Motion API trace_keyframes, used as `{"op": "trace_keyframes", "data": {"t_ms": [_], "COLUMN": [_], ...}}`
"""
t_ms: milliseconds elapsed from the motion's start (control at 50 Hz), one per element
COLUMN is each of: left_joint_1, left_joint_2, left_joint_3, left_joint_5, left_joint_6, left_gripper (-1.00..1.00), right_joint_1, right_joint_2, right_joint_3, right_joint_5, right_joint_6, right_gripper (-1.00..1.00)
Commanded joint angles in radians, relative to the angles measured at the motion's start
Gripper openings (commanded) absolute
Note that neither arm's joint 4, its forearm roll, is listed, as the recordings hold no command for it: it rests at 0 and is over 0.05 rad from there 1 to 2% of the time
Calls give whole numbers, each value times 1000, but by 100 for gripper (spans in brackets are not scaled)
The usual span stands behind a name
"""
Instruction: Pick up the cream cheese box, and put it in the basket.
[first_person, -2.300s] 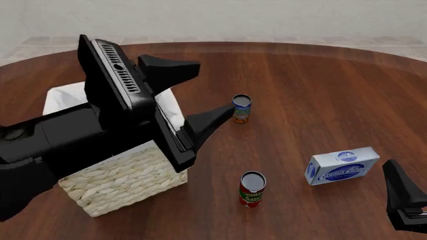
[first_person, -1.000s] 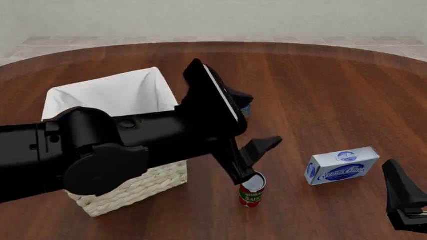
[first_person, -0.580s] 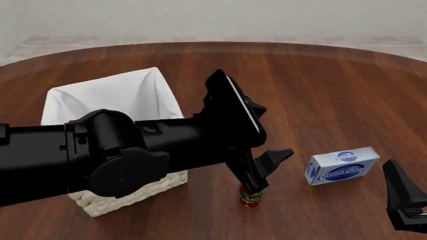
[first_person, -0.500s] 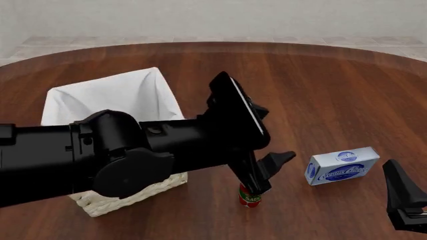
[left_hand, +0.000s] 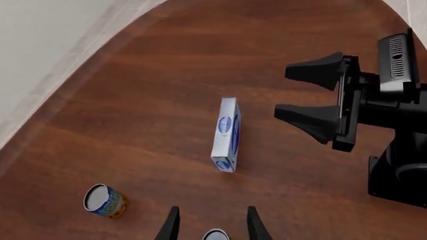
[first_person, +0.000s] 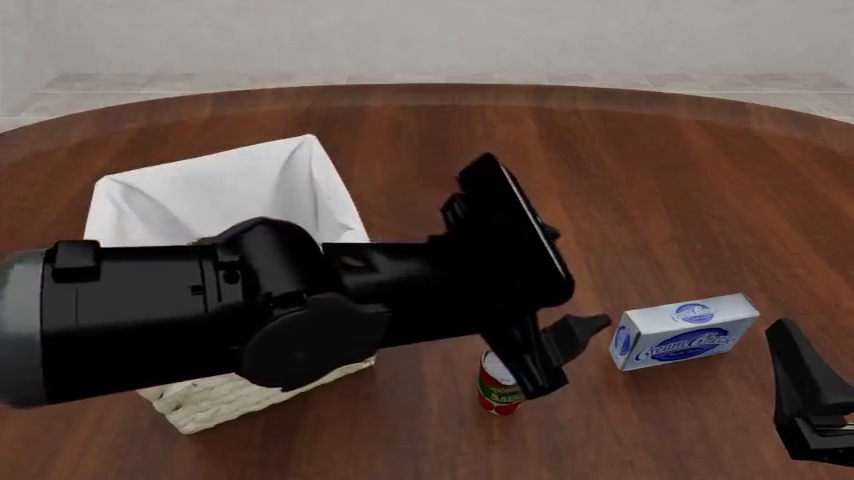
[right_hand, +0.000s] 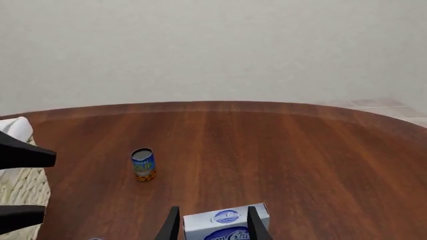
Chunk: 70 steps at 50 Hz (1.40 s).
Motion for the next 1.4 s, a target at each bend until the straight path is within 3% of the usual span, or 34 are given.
{"op": "trace_keyframes", "data": {"t_ms": [20, 1400], "left_joint_1": [-6, -54], "left_joint_2": [38, 229], "left_joint_3": [-30, -152], "left_joint_5": [17, 40], "left_joint_6": [6, 5], "left_gripper": [100, 100], "right_joint_1": [-1, -1], "right_joint_2": [0, 0], "right_joint_3": [0, 0], "right_joint_5": [0, -1], "right_joint_6": [3, 21], "right_gripper": [100, 100]}}
